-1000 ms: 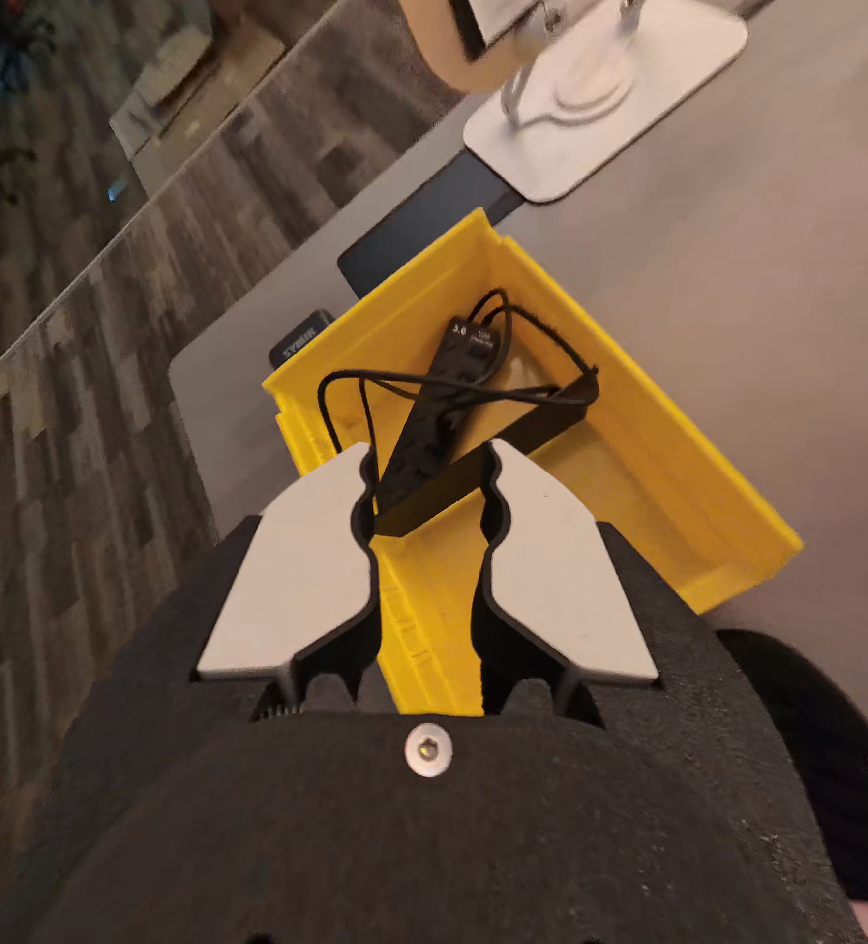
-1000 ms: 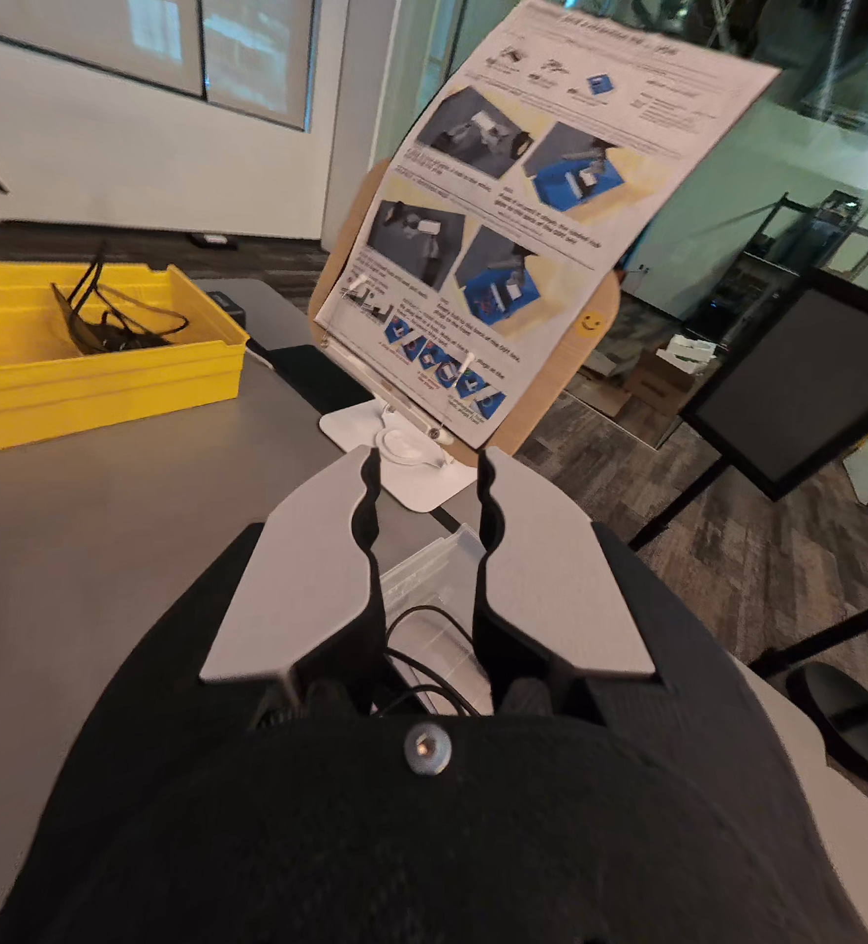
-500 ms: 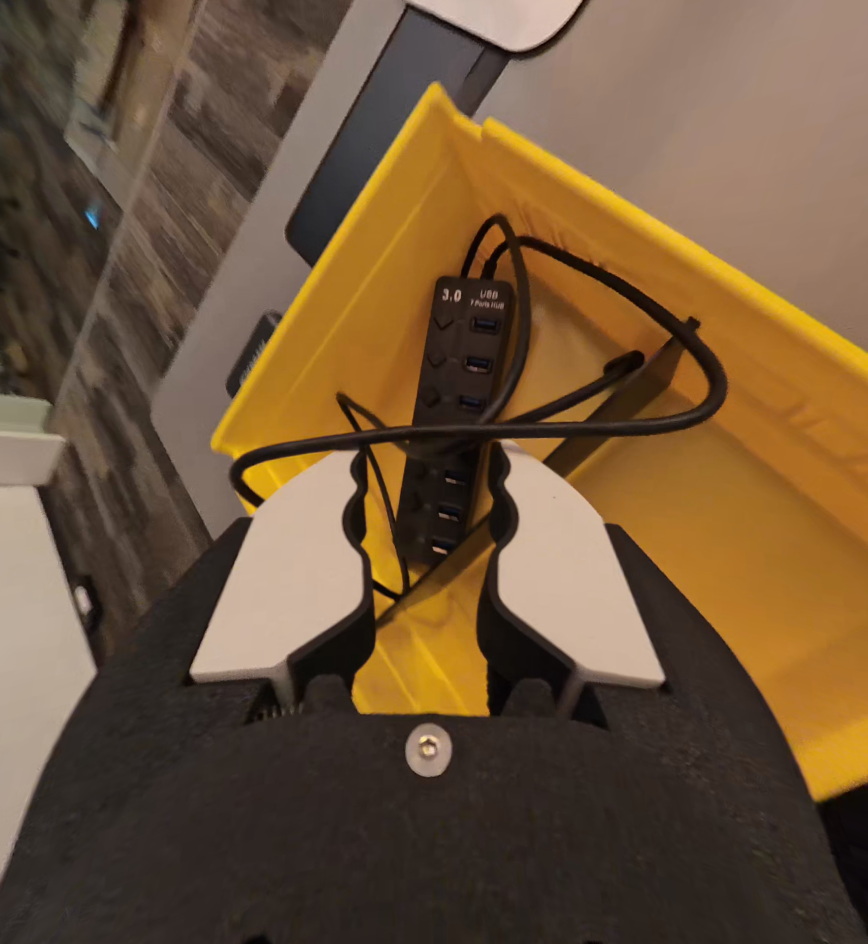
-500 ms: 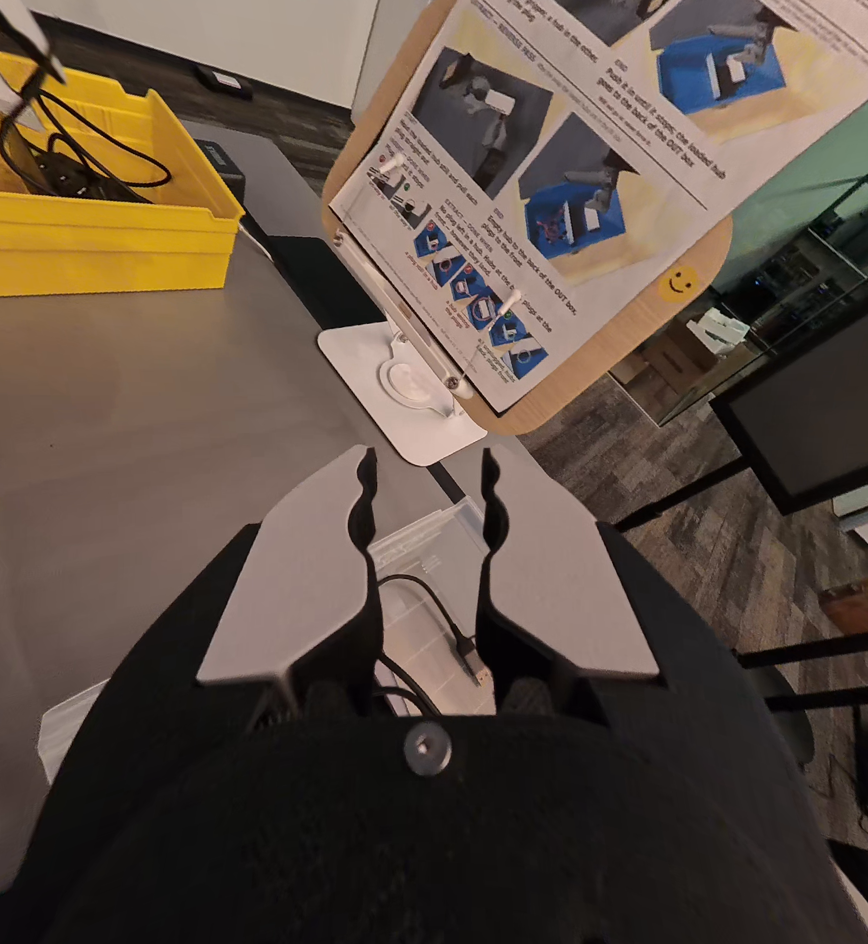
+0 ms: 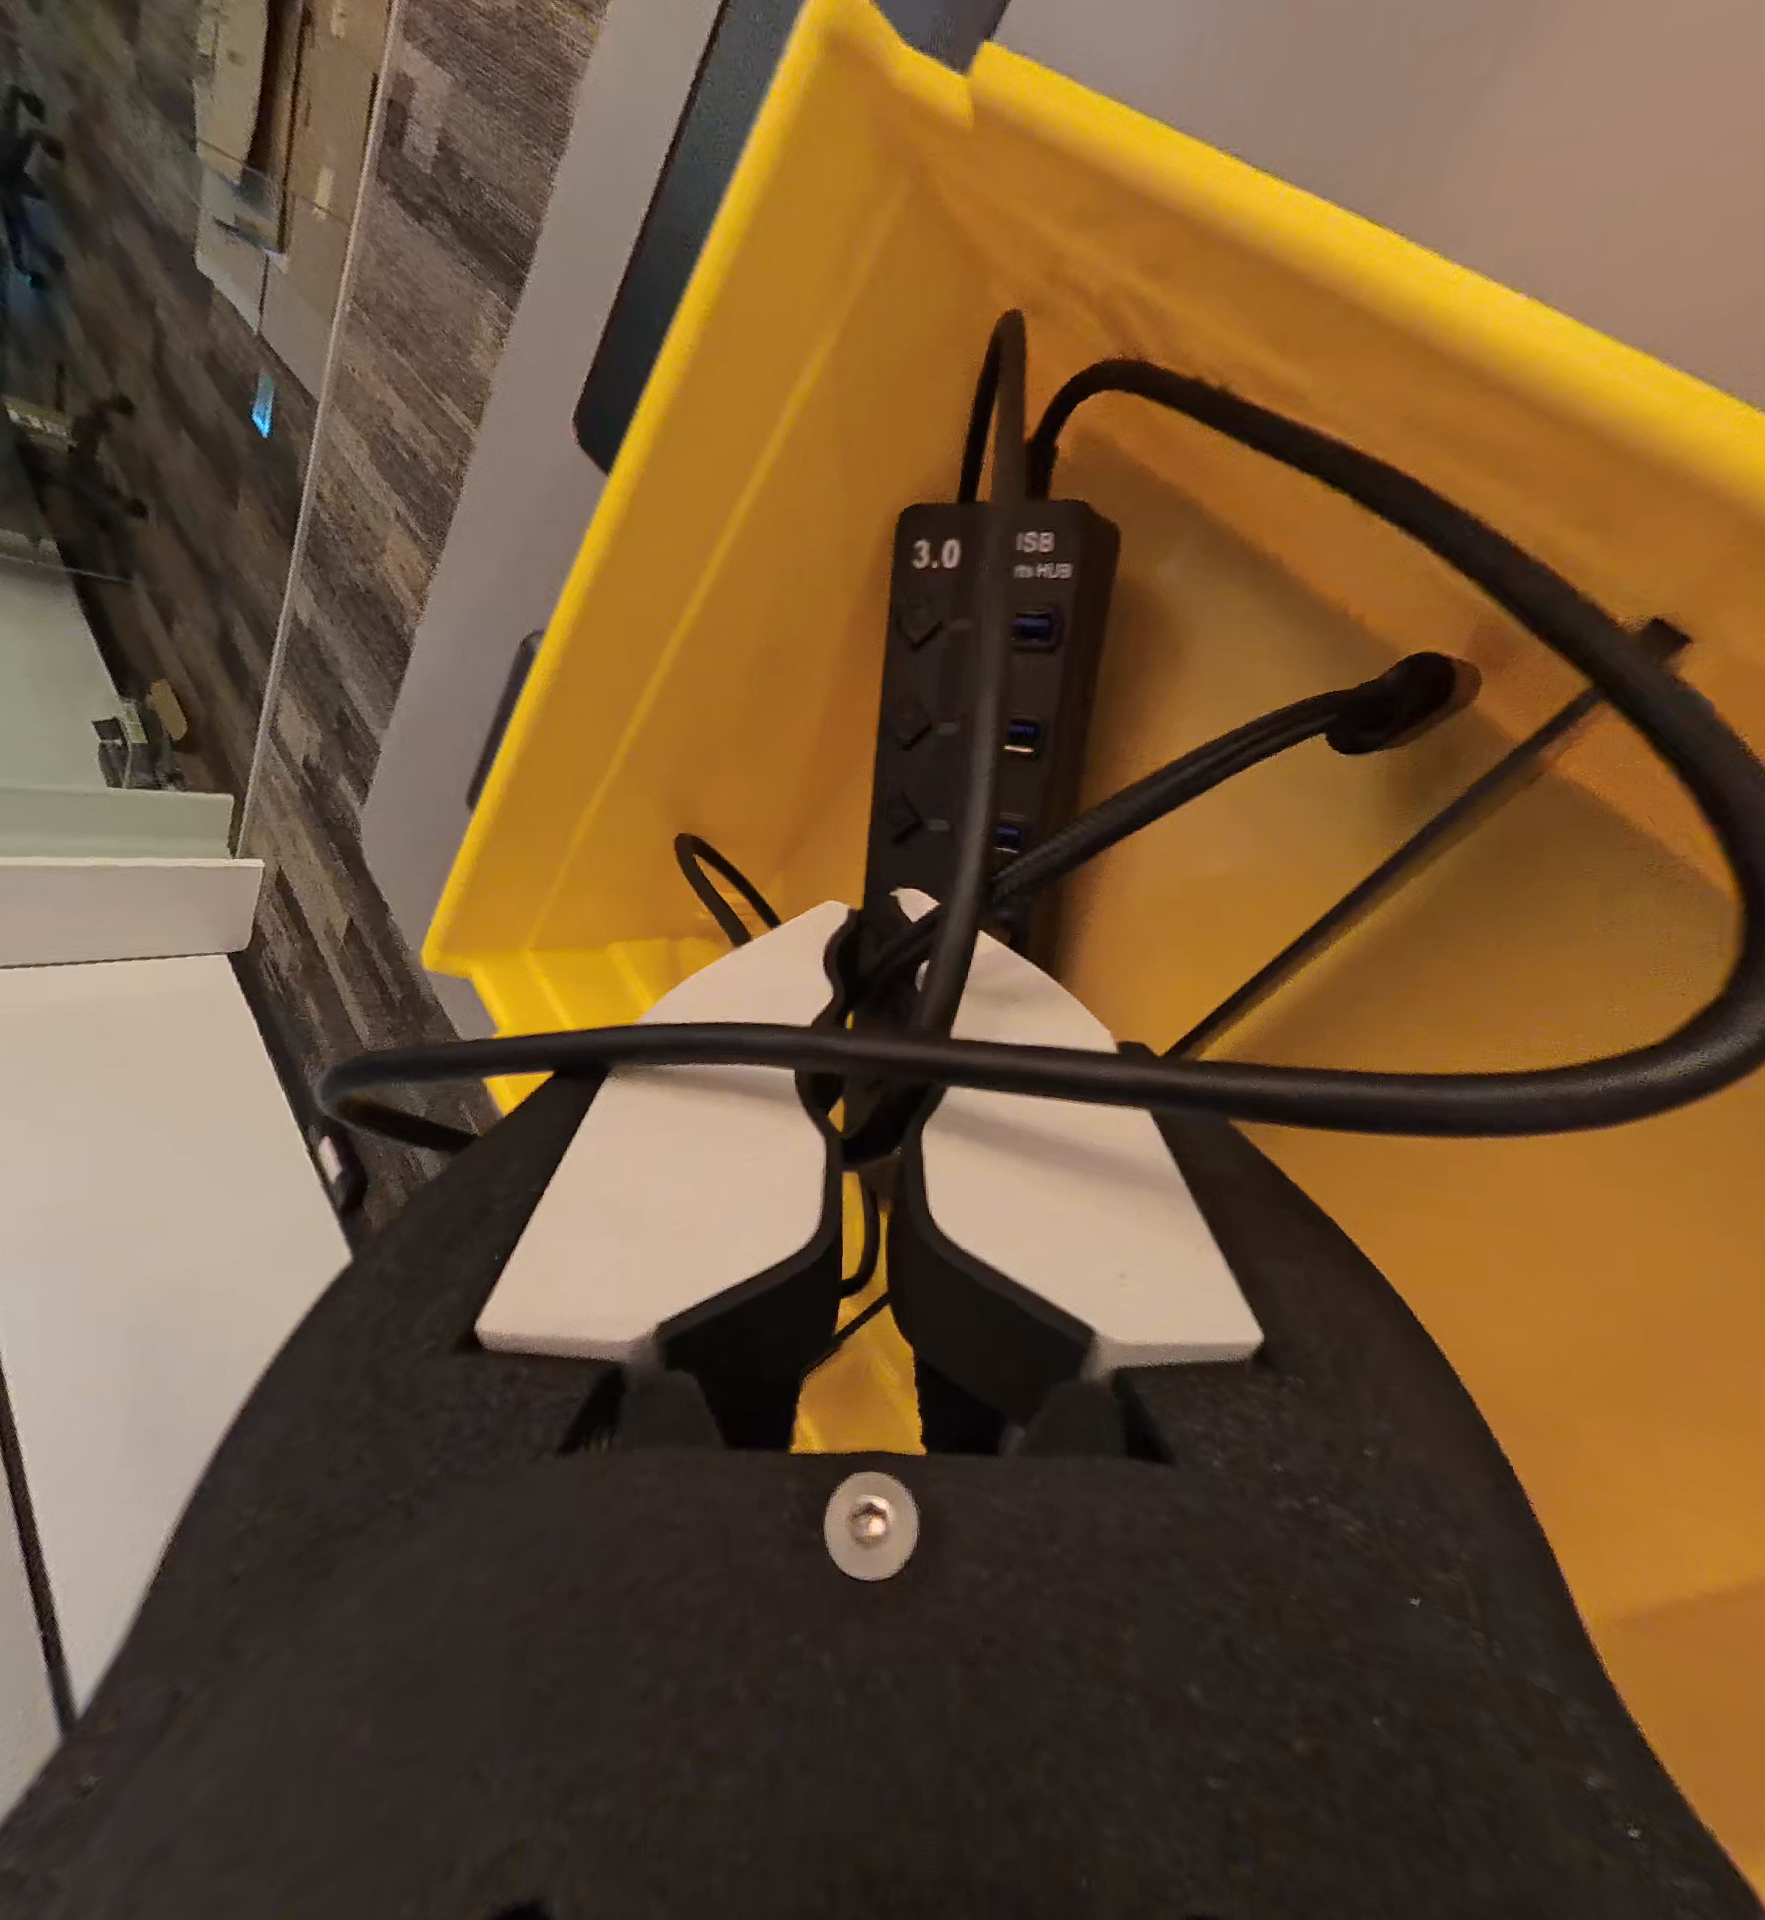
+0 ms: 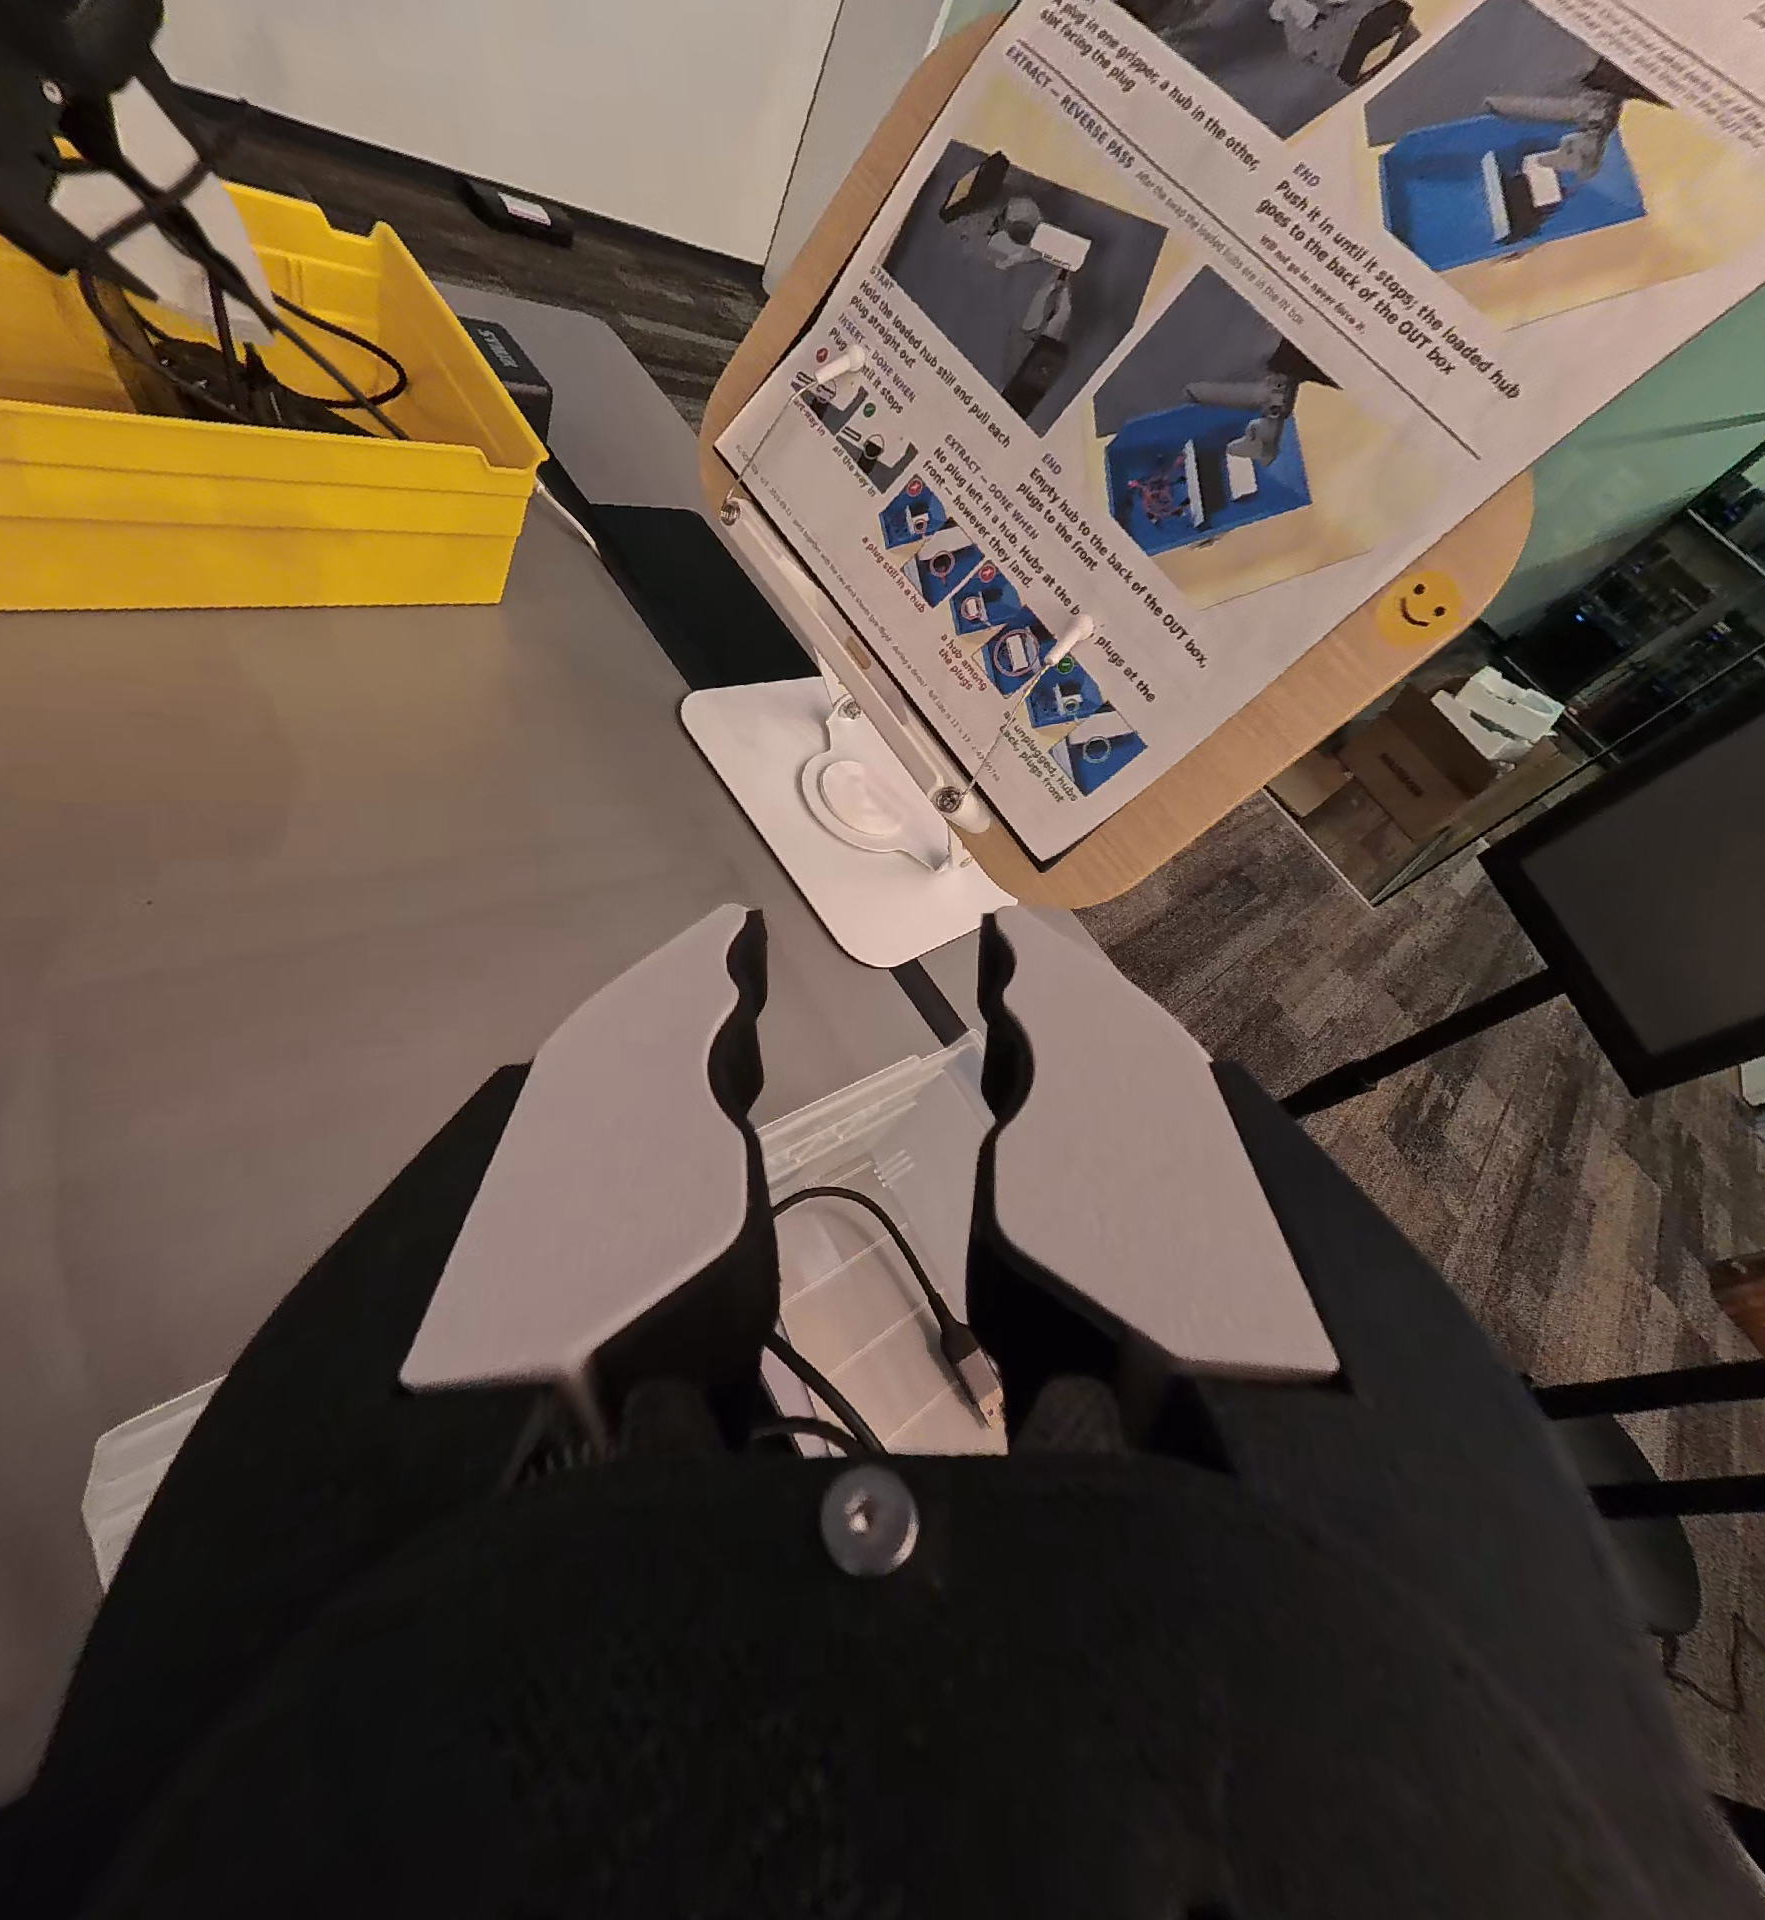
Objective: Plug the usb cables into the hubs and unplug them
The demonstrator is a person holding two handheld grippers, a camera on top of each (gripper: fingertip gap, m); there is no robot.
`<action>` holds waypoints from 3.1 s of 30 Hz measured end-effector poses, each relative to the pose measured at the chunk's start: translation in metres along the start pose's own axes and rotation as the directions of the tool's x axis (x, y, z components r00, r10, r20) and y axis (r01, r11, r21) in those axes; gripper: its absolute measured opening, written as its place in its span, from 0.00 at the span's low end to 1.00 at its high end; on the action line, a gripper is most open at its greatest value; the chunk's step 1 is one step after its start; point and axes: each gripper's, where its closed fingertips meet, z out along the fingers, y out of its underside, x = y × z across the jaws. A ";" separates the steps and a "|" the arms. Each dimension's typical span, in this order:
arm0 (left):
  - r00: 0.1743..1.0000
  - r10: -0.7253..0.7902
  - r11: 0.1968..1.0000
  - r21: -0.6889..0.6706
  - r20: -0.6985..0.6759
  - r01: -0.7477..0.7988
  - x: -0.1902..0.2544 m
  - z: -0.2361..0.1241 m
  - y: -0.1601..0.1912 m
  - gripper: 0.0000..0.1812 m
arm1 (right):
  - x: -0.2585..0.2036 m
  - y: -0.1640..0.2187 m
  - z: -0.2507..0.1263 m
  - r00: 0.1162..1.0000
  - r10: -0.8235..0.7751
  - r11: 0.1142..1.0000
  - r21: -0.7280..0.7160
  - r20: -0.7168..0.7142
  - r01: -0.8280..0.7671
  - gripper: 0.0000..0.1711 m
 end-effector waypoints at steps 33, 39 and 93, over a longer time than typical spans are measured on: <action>0.978 -0.127 0.963 0.255 0.164 0.082 -0.036 -0.086 -0.050 0.00 | -0.164 -0.042 0.120 0.827 0.150 0.979 0.038 0.541 -0.202 0.24; 0.976 -0.083 0.950 0.313 0.199 0.017 -0.028 -0.123 -0.073 0.00 | -0.210 -0.065 0.136 0.876 -0.119 0.972 0.235 0.467 0.007 0.24; 0.802 0.182 0.716 0.636 -0.569 0.288 0.096 -0.243 -0.106 0.28 | -0.147 -0.114 0.040 0.422 -0.818 0.381 0.182 -0.391 0.907 0.15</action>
